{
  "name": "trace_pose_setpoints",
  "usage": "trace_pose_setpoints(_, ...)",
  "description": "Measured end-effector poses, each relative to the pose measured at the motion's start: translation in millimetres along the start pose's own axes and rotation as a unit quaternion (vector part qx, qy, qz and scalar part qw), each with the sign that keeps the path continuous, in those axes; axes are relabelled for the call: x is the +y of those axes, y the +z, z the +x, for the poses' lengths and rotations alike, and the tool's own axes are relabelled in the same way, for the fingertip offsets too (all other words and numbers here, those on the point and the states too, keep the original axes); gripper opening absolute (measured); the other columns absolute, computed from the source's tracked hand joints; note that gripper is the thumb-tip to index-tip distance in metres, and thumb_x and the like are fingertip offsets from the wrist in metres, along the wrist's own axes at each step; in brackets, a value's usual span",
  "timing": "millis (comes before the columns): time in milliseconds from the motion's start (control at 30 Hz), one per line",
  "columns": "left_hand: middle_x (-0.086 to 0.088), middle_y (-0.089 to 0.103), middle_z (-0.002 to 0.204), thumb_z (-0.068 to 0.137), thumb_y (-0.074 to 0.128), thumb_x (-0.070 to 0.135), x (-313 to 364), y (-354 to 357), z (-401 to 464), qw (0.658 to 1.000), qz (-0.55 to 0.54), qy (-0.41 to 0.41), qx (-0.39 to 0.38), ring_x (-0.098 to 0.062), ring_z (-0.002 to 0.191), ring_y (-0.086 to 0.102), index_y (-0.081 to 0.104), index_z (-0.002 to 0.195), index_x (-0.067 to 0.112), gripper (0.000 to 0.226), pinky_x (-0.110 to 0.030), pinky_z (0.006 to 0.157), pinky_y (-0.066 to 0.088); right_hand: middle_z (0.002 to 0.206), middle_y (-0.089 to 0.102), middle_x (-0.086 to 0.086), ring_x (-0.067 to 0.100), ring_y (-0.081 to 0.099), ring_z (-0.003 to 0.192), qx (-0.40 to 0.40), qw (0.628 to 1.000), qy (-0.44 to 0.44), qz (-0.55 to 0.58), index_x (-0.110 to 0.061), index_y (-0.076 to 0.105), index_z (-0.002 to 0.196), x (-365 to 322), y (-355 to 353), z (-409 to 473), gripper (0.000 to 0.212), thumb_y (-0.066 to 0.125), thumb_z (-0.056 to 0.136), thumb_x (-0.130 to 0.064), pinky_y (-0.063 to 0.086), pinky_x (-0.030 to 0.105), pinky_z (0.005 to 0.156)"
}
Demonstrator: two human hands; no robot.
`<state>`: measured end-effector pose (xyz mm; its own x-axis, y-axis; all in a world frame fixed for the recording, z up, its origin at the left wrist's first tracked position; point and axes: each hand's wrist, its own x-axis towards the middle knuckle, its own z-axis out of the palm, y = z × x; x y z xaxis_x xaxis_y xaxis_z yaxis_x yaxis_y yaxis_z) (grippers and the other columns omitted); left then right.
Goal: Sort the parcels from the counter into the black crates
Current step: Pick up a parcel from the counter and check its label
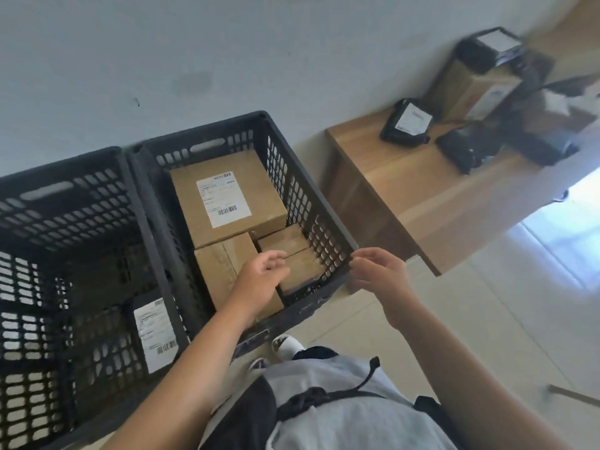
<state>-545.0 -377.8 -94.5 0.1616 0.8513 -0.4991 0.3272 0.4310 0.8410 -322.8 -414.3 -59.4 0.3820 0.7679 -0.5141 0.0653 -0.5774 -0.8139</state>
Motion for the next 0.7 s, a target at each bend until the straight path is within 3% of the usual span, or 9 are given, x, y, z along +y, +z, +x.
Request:
trace_pose_setpoints(100, 0.012, 0.066, 0.118, 0.101, 0.06, 0.021, 19.1, 24.6, -13.3, 0.998, -0.021, 0.028, -0.055, -0.007, 0.113, 0.06, 0.065, 0.121, 0.031, 0.023, -0.028, 0.096, 0.047, 0.095, 0.075, 0.01, 0.027, 0.071, 0.094, 0.023, 1.0, 0.012, 0.017, -0.013, 0.073, 0.095, 9.6, -15.4, -25.4, 0.008, 0.069, 0.091, -0.008, 0.06, 0.044, 0.089)
trace_pose_setpoints(233, 0.011, 0.069, 0.115, 0.102, 0.061, 0.017, 35.5, 56.7, -23.5, 0.991, -0.027, 0.052, -0.118, -0.004, 0.11, 0.063, 0.066, 0.119, 0.028, 0.021, -0.015, 0.084, 0.051, 0.101, 0.072, 0.011, 0.026, 0.07, 0.097, 0.06, 0.996, 0.014, 0.058, -0.014, 0.072, 0.097, 18.0, -39.9, -43.6, 0.006, 0.066, 0.096, -0.01, 0.059, 0.036, 0.085)
trace_pose_setpoints(433, 0.004, 0.072, 0.112, 0.1, 0.063, 0.011, 59.0, 113.6, -27.6, 0.989, -0.017, 0.054, -0.137, -0.009, 0.108, 0.066, 0.07, 0.111, 0.026, 0.02, -0.024, 0.093, 0.056, 0.085, 0.07, 0.007, 0.022, 0.066, 0.083, 0.095, 0.983, -0.002, 0.159, -0.012, 0.072, 0.092, 32.8, -89.8, -47.2, 0.013, 0.065, 0.095, -0.002, 0.055, 0.036, 0.08)
trace_pose_setpoints(600, 0.0, 0.074, 0.11, 0.098, 0.064, 0.008, 83.1, 178.2, -17.3, 0.989, 0.005, 0.05, -0.138, -0.015, 0.108, 0.068, 0.072, 0.107, 0.025, 0.02, -0.034, 0.098, 0.056, 0.084, 0.072, 0.006, 0.022, 0.069, 0.085, 0.115, 0.973, -0.001, 0.2, -0.011, 0.074, 0.093, 45.5, -152.8, -27.1, 0.011, 0.066, 0.095, -0.004, 0.057, 0.034, 0.078)
trace_pose_setpoints(700, -0.003, 0.076, 0.106, 0.096, 0.065, 0.005, 92.6, 231.9, -8.2, 0.988, 0.016, 0.043, -0.15, -0.02, 0.105, 0.07, 0.074, 0.105, 0.023, 0.022, -0.037, 0.094, 0.057, 0.088, 0.074, 0.007, 0.023, 0.071, 0.086, 0.128, 0.965, -0.005, 0.227, -0.011, 0.074, 0.095, 54.0, -204.5, -11.2, 0.009, 0.066, 0.096, -0.007, 0.058, 0.04, 0.083)
